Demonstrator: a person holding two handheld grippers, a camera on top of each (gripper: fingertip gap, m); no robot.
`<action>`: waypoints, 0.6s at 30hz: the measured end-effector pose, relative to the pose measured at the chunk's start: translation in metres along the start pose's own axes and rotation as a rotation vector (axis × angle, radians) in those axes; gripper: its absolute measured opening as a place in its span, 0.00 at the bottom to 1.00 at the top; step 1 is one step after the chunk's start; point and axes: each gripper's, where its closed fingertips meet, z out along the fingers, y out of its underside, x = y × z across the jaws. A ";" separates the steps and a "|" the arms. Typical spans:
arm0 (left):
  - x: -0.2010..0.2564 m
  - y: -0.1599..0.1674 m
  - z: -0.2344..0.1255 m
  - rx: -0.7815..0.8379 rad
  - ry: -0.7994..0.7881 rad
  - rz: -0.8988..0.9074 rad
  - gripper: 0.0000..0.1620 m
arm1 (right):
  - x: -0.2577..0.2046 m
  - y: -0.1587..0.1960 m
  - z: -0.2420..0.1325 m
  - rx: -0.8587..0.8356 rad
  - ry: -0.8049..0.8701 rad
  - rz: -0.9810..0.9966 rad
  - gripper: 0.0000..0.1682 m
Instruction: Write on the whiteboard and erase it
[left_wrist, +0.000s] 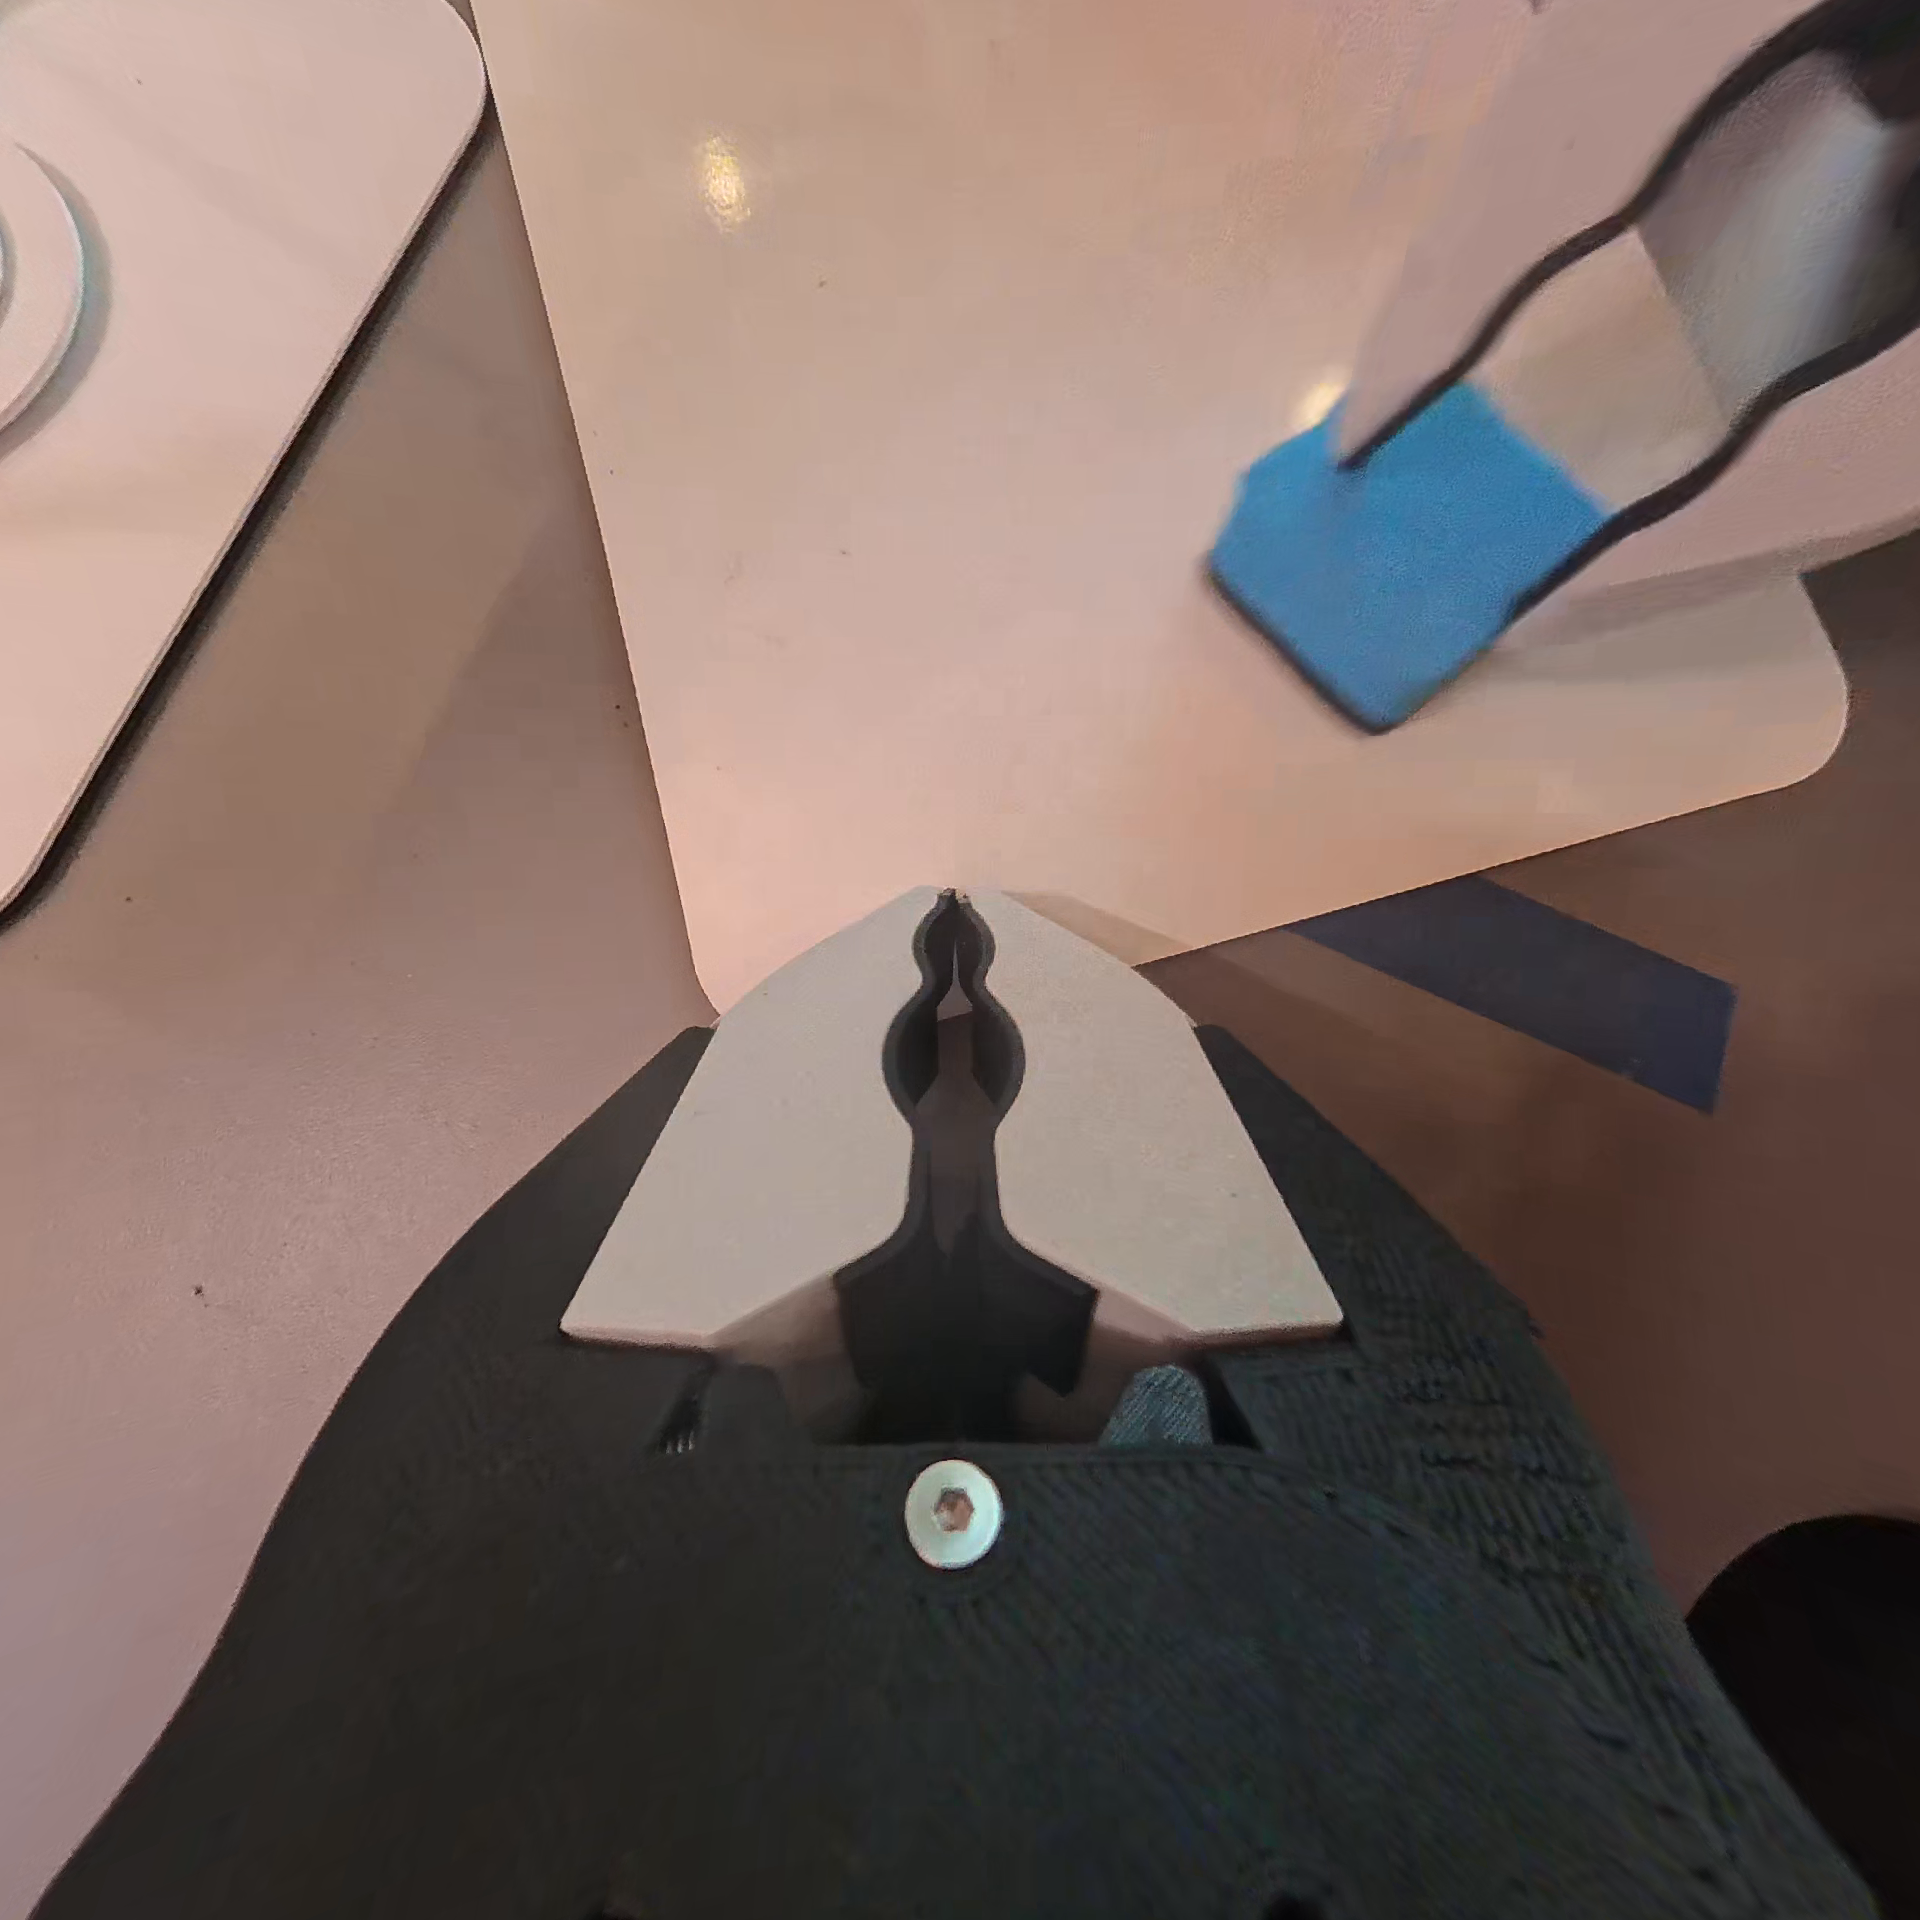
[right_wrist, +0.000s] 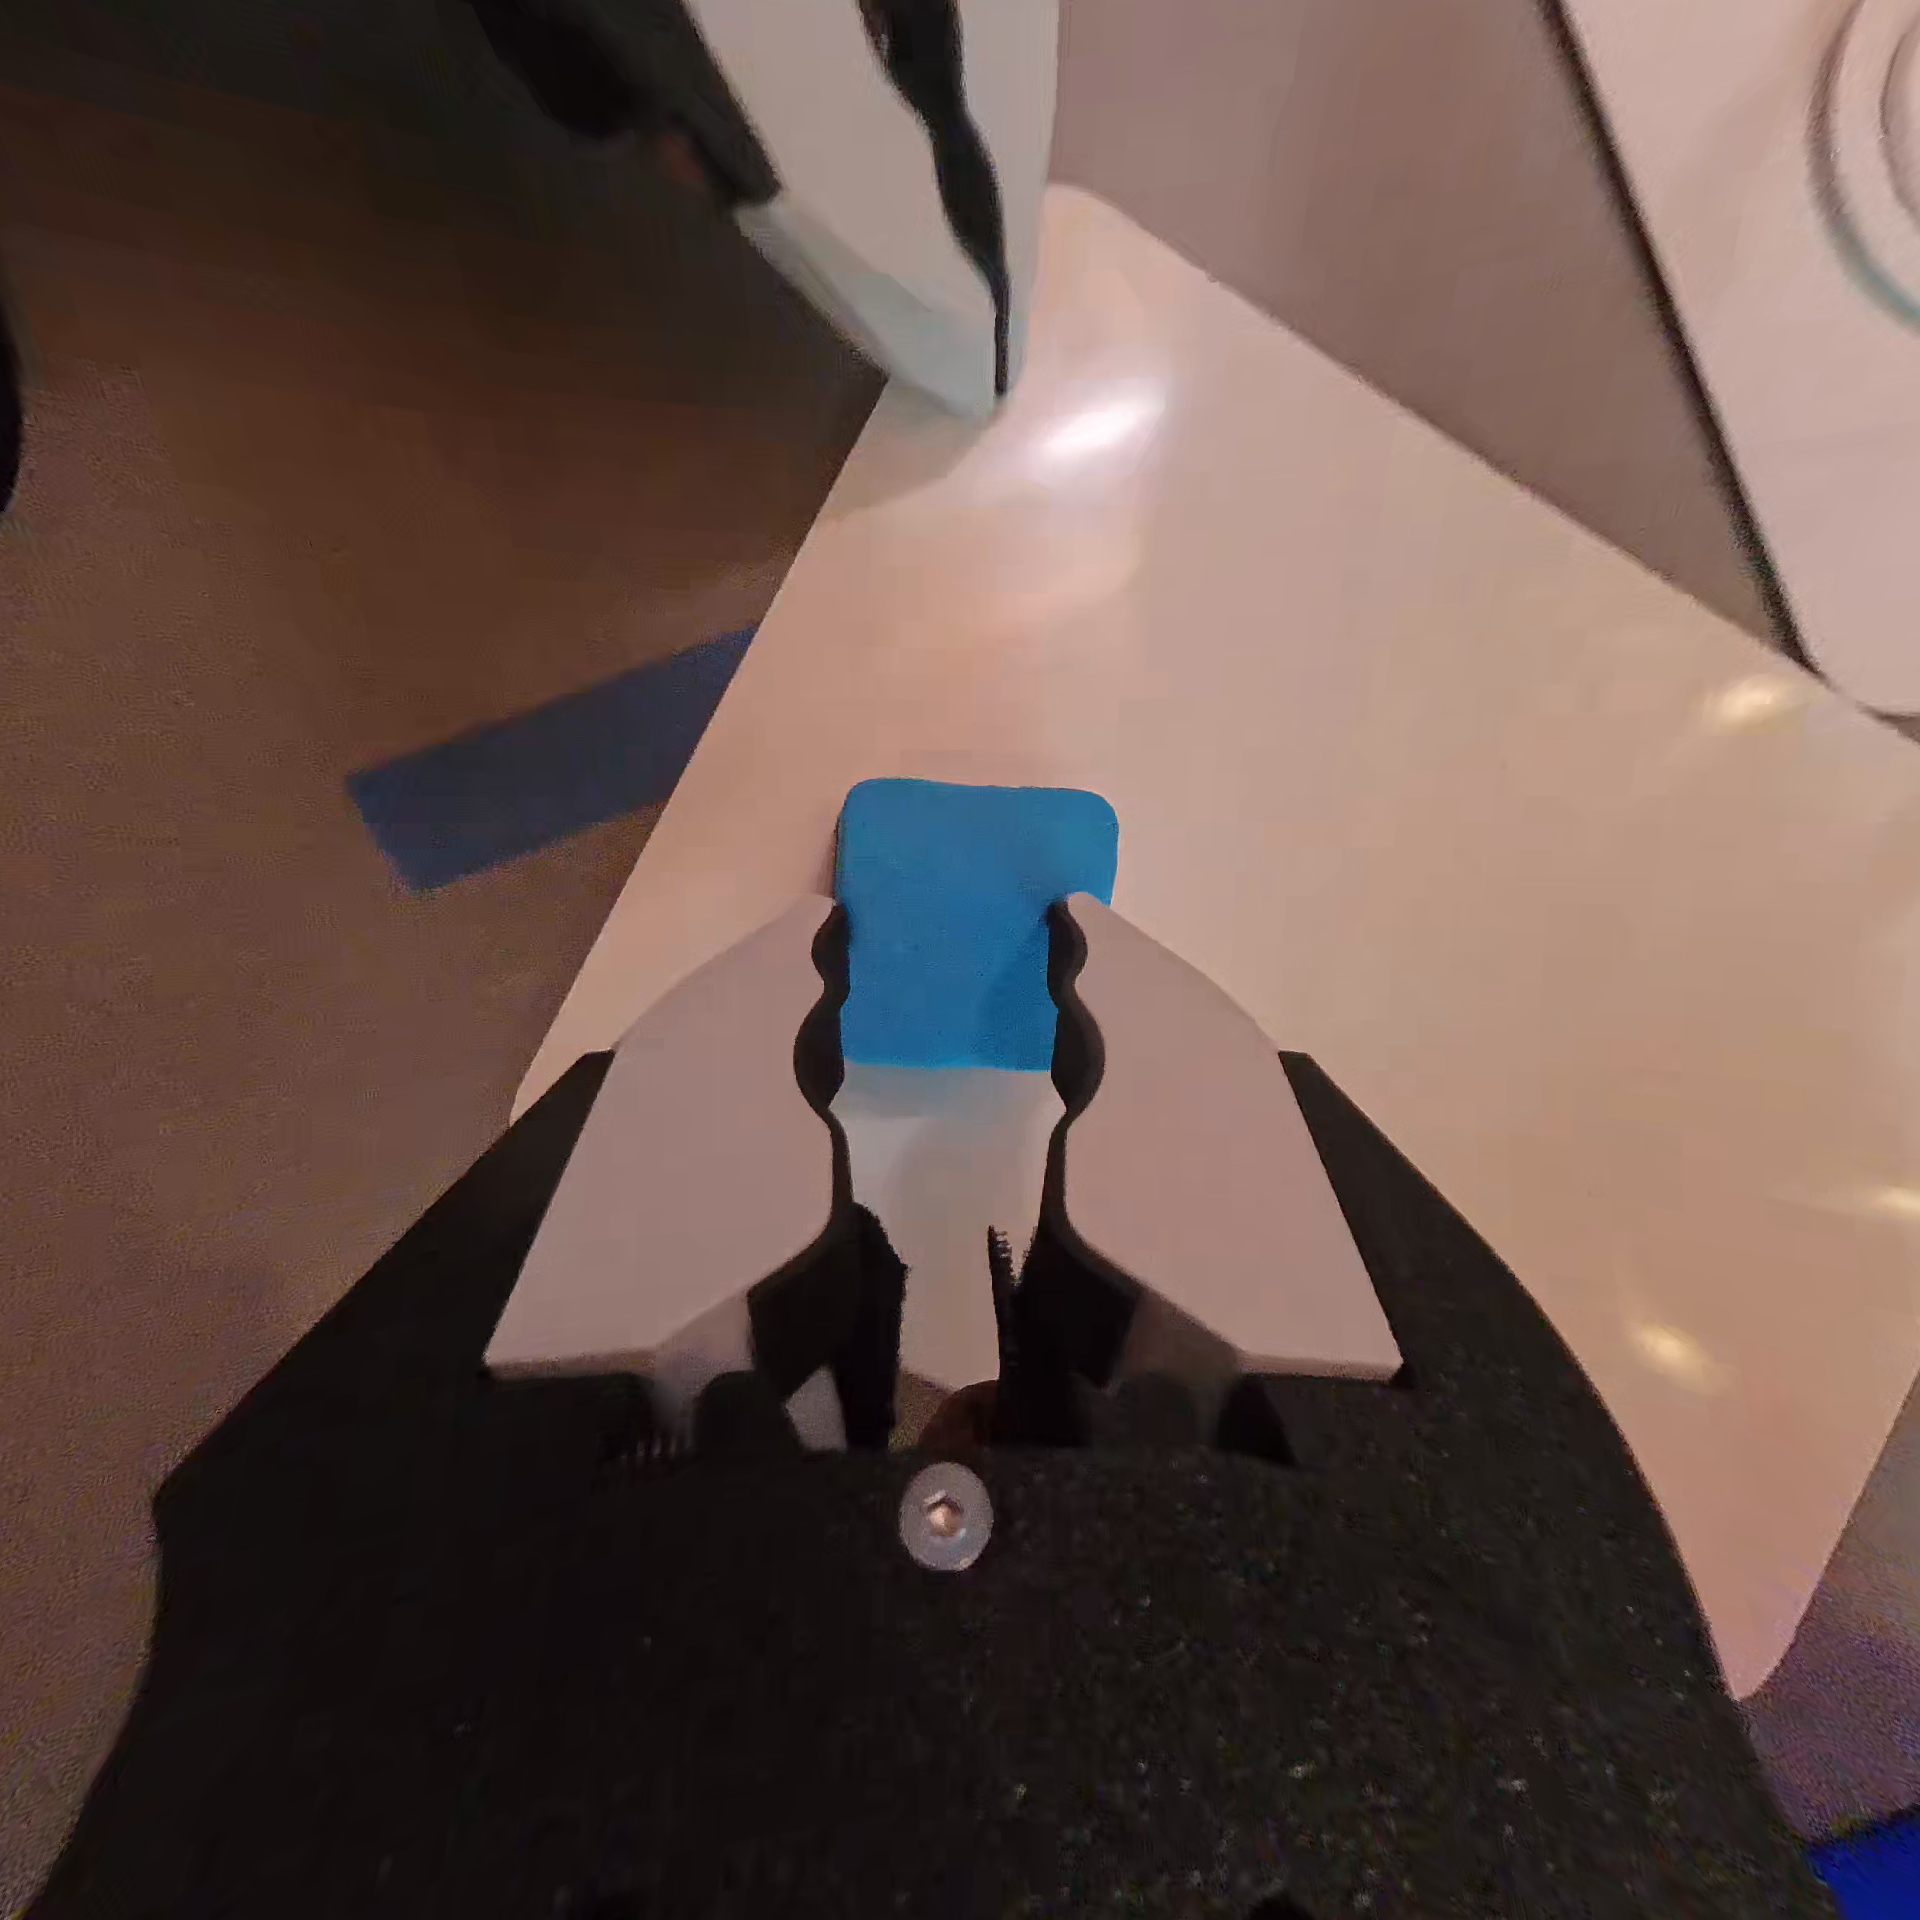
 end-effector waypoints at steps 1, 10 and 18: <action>0.000 0.000 0.000 -0.001 -0.002 0.002 0.01 | 0.000 0.013 -0.008 -0.020 0.002 0.011 0.22; 0.000 0.000 0.000 0.011 0.005 -0.021 0.01 | 0.021 0.017 -0.038 0.136 -0.020 0.148 0.33; 0.000 -0.001 0.000 0.014 -0.012 -0.004 0.01 | 0.005 0.036 -0.011 0.029 -0.079 0.167 0.35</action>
